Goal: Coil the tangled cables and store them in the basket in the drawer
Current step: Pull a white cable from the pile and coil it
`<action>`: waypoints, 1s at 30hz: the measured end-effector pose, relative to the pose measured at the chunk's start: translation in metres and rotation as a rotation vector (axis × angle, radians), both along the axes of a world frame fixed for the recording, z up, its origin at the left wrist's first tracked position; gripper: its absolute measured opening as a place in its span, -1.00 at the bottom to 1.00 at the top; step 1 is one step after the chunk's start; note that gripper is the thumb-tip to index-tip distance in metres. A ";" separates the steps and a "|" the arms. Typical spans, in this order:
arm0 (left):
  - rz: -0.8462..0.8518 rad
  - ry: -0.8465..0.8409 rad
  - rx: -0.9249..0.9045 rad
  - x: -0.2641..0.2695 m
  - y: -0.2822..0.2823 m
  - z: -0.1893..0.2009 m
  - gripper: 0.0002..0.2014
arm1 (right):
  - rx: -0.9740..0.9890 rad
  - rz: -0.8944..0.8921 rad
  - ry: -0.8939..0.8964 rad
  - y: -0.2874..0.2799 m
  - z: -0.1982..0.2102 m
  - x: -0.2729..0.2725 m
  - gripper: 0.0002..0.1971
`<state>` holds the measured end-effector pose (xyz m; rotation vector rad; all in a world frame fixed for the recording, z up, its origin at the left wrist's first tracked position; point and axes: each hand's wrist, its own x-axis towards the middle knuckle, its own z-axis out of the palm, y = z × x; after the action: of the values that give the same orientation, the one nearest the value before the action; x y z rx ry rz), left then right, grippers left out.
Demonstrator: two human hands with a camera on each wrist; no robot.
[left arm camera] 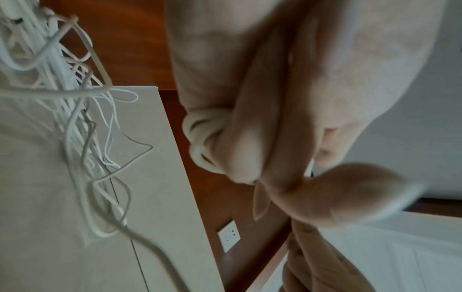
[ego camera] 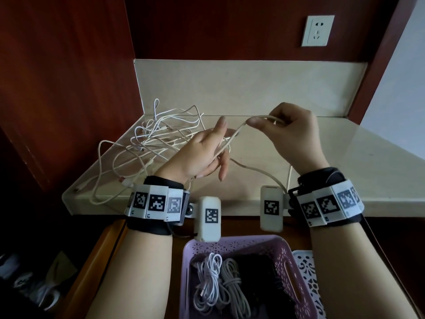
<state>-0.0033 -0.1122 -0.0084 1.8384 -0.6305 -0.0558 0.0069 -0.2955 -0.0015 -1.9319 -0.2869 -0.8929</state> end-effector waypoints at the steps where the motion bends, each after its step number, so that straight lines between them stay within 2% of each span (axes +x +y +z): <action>1: -0.040 0.015 -0.009 -0.001 0.000 0.001 -0.34 | -0.001 -0.019 -0.003 -0.002 0.000 0.001 -0.55; 3: -0.079 0.040 -0.003 -0.002 0.000 0.001 -0.50 | -0.013 -0.023 -0.027 -0.004 0.000 0.001 -0.53; 5: -0.094 0.054 0.029 -0.002 0.000 -0.001 -0.57 | -0.015 -0.016 -0.062 -0.003 0.001 0.000 -0.50; 10: -0.251 0.101 0.076 -0.004 0.003 0.000 -0.40 | 0.007 -0.002 -0.069 -0.001 0.003 -0.002 -0.50; 14: -0.328 0.097 -0.006 -0.006 0.006 0.004 -0.50 | 0.094 0.033 -0.018 0.006 -0.002 0.002 -0.49; 16: -0.371 0.102 -0.131 -0.004 0.007 0.002 -0.53 | 0.040 0.069 -0.014 0.009 -0.006 0.007 -0.58; 20: -0.503 0.164 -0.526 0.002 0.010 -0.001 -0.49 | -0.129 0.210 0.073 0.018 -0.016 0.009 -0.75; 23: -0.644 0.230 -0.836 0.009 0.014 0.002 -0.51 | -0.254 0.390 0.238 0.027 -0.021 0.009 -0.69; 25: -0.676 0.217 -1.045 0.014 0.017 0.003 -0.51 | -0.335 0.503 0.384 0.029 -0.024 0.008 -0.61; 27: -0.584 0.182 -1.257 0.019 0.021 0.003 -0.45 | -0.460 0.604 0.479 0.028 -0.026 0.005 -0.63; 30: -0.272 0.104 -1.448 0.021 0.031 0.004 -0.39 | -0.709 0.641 0.564 0.028 -0.027 -0.001 -0.82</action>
<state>0.0177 -0.0808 -0.0044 0.3501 -0.5786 0.1069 0.0060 -0.2672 -0.0285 -2.3969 -0.8992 0.2290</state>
